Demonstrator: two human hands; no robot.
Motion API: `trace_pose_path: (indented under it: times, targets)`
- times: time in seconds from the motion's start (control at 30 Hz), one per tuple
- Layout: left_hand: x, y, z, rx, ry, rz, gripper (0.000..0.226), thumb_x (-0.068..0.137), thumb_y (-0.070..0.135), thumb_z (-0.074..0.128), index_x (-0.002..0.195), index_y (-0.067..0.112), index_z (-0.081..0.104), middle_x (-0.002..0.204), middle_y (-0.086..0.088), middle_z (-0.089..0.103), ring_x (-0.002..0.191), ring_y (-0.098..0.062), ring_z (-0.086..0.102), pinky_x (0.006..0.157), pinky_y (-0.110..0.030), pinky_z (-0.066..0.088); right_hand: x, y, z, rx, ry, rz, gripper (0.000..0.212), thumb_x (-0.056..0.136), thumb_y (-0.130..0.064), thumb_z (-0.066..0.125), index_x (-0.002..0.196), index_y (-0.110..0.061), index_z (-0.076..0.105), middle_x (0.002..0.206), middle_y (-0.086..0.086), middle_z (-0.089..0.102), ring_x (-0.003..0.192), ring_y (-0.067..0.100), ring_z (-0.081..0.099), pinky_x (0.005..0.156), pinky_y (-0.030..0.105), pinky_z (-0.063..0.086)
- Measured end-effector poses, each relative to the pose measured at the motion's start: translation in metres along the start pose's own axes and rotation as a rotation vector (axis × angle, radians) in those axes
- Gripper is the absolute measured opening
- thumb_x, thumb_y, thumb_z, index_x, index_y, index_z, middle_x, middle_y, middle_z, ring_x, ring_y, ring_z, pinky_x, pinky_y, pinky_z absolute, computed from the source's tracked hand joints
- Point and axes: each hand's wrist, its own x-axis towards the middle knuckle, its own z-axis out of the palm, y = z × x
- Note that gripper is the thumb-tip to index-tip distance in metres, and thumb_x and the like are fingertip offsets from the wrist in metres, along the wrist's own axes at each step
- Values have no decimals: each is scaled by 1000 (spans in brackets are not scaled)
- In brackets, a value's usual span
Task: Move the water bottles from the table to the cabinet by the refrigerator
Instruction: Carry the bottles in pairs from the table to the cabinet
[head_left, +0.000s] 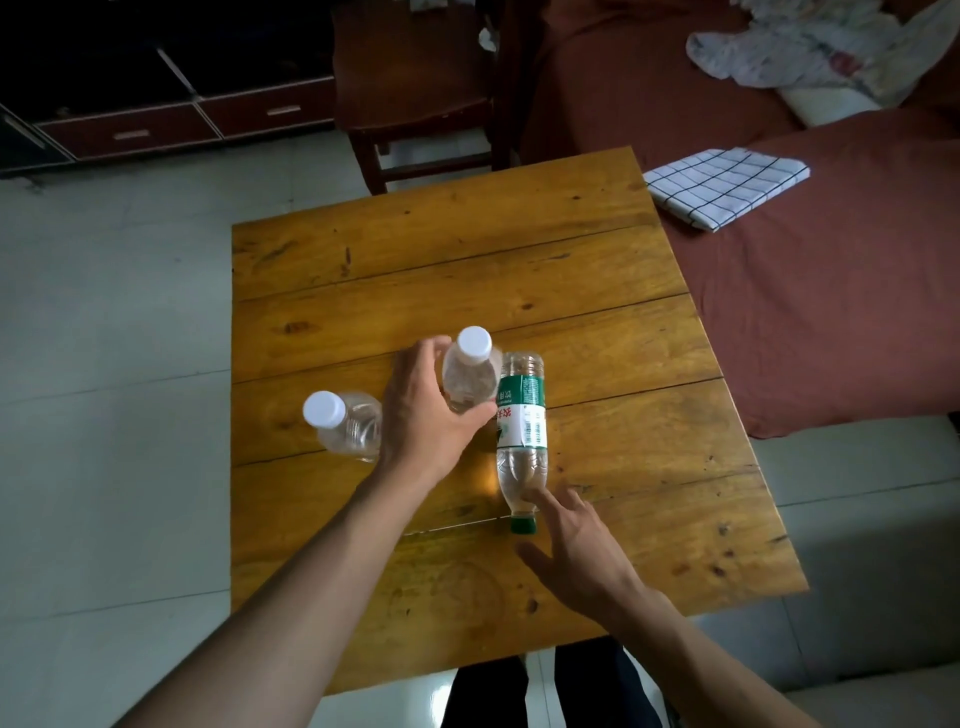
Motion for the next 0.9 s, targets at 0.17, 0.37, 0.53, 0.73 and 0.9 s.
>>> trace_pose_path:
  times: [0.17, 0.37, 0.53, 0.73, 0.9]
  targets:
    - [14, -3, 14, -51, 21, 79, 76, 62, 28, 92, 125, 27, 50, 121, 6, 62, 106, -10, 53, 75, -17, 41, -1, 2, 3, -5, -11, -6, 65, 94, -43, 60, 149, -34, 27, 140, 5, 47, 129, 24, 44, 104, 41, 48]
    - [-15, -13, 7, 12, 133, 149, 64, 59, 34, 93, 111, 25, 57, 91, 15, 61, 81, -7, 57, 63, -9, 40, -1, 8, 4, -22, -33, 26, 63, 91, -43, 64, 146, -30, 34, 143, 5, 47, 132, 24, 43, 105, 43, 47]
    - [-31, -20, 5, 23, 108, 135, 73, 57, 30, 95, 120, 20, 57, 106, 0, 70, 94, -19, 64, 76, -36, 57, 6, 7, 14, -10, 14, 79, 54, 86, -44, 69, 132, -26, 51, 130, -1, 57, 116, 18, 56, 91, 37, 55]
    - [-34, -22, 7, 12, 122, 172, 75, 60, 28, 94, 123, 16, 56, 111, -1, 68, 99, -19, 62, 79, -39, 57, 19, -4, 28, 90, 192, 307, 45, 73, -61, 74, 94, -26, 55, 80, -12, 62, 62, 4, 58, 47, 20, 42]
    - [-36, -25, 7, 4, 122, 193, 73, 62, 26, 93, 123, 13, 57, 110, -2, 68, 97, -19, 61, 77, -36, 55, 30, -3, 43, 397, 259, 425, 38, 73, -49, 80, 91, -22, 61, 80, -8, 67, 67, 5, 62, 52, 18, 47]
